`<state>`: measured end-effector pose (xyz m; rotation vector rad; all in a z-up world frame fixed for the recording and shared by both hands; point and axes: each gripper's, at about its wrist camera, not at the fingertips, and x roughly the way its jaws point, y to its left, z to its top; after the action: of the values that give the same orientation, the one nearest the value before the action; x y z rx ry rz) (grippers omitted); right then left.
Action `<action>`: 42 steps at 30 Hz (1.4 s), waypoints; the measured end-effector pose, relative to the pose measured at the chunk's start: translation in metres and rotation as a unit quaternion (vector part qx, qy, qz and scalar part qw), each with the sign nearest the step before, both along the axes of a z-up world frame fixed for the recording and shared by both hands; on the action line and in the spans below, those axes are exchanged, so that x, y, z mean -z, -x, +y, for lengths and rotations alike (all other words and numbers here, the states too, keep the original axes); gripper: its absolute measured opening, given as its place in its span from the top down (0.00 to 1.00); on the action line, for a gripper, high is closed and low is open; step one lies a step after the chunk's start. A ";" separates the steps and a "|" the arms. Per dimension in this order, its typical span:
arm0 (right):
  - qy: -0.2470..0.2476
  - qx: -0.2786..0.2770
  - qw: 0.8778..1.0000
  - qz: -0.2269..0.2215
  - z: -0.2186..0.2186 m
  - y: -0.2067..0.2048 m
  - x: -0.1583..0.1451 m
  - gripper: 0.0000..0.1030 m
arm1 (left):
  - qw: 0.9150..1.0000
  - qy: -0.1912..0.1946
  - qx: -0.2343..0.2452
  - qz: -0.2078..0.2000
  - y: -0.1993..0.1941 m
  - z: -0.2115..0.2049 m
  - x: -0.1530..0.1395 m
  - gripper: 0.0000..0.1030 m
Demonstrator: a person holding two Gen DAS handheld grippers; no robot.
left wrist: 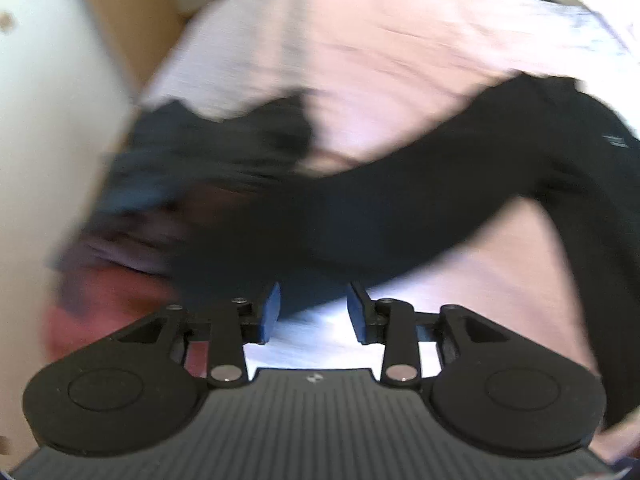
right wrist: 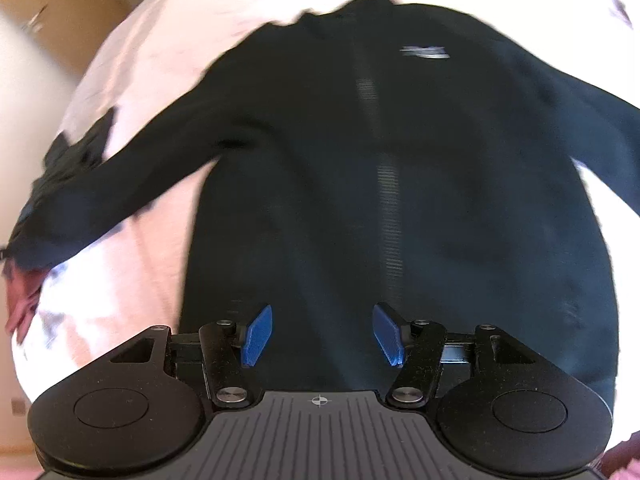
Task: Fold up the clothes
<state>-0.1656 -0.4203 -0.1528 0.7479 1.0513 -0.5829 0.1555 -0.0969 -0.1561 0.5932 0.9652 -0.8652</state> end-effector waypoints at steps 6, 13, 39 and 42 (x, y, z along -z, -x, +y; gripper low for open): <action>0.013 0.015 0.999 0.042 -0.033 0.076 0.012 0.42 | 0.987 0.010 0.080 0.141 0.106 -0.031 0.038 0.62; -0.006 0.041 0.998 0.054 -0.088 0.178 0.048 0.42 | 0.981 -0.047 0.097 0.163 0.190 -0.056 0.092 0.58; -0.105 -0.003 0.992 0.069 -0.110 0.214 0.080 0.97 | 0.971 -0.088 0.072 0.210 0.198 -0.007 0.097 0.96; -0.102 0.011 0.991 0.086 -0.111 0.203 0.082 0.96 | 0.970 -0.092 0.092 0.206 0.186 -0.005 0.080 0.91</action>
<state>-0.3691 -0.5310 -0.2343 0.9011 1.2771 -0.5706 -0.0310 -0.1020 -0.2363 0.6850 1.3937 -1.0978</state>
